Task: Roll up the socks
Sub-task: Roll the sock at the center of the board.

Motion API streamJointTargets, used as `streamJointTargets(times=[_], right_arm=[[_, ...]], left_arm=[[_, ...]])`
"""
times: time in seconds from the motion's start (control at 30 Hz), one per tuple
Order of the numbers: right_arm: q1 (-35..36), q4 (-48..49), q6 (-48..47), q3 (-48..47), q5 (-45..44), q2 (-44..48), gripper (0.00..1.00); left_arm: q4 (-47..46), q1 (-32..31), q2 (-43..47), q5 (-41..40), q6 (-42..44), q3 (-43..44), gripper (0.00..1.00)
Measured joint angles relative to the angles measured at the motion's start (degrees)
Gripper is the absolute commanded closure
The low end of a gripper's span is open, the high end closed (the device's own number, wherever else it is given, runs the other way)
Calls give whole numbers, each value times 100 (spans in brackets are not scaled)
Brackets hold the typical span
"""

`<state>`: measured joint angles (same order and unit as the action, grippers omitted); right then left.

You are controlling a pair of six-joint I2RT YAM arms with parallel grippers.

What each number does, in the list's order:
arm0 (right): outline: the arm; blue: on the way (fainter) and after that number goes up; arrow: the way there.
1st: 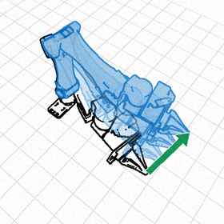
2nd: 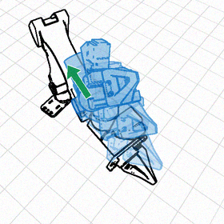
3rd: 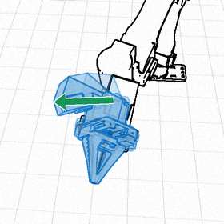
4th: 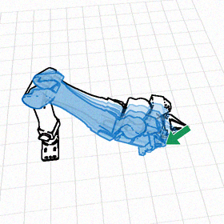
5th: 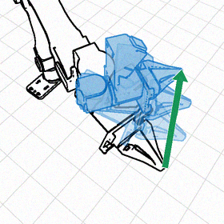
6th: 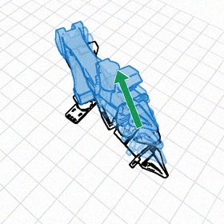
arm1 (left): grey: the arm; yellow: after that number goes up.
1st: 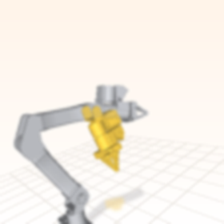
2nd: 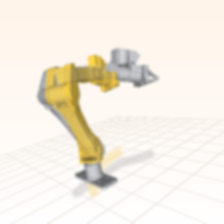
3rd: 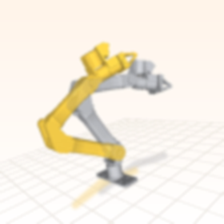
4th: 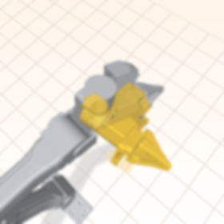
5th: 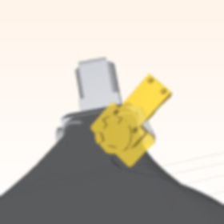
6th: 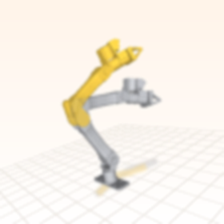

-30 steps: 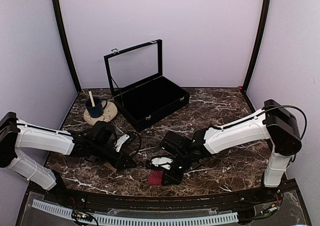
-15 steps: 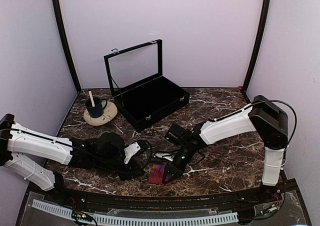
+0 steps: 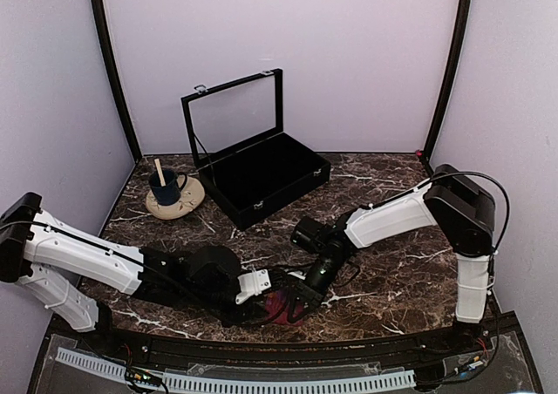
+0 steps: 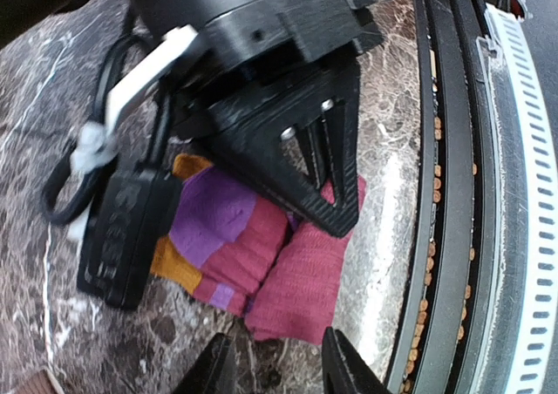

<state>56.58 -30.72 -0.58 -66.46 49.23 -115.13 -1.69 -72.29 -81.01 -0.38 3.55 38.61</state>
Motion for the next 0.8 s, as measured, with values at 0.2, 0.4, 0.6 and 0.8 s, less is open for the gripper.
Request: streamJointTargets(times=[0.2, 0.4, 0.6, 0.8], right_arm=[[-2, -131, -48, -2, 52, -11, 100], [-26, -264, -68, -109, 52, -55, 100], [-28, -382, -85, -190, 55, -103, 100], [-28, -435, -105, -229, 63, -131, 100]], left_arm=[[76, -195, -511, 22, 555, 433, 63], [234, -286, -876, 116, 929, 688, 63], [424, -363, -1145, 76, 1172, 833, 63], [516, -385, -1373, -70, 1298, 940, 63]])
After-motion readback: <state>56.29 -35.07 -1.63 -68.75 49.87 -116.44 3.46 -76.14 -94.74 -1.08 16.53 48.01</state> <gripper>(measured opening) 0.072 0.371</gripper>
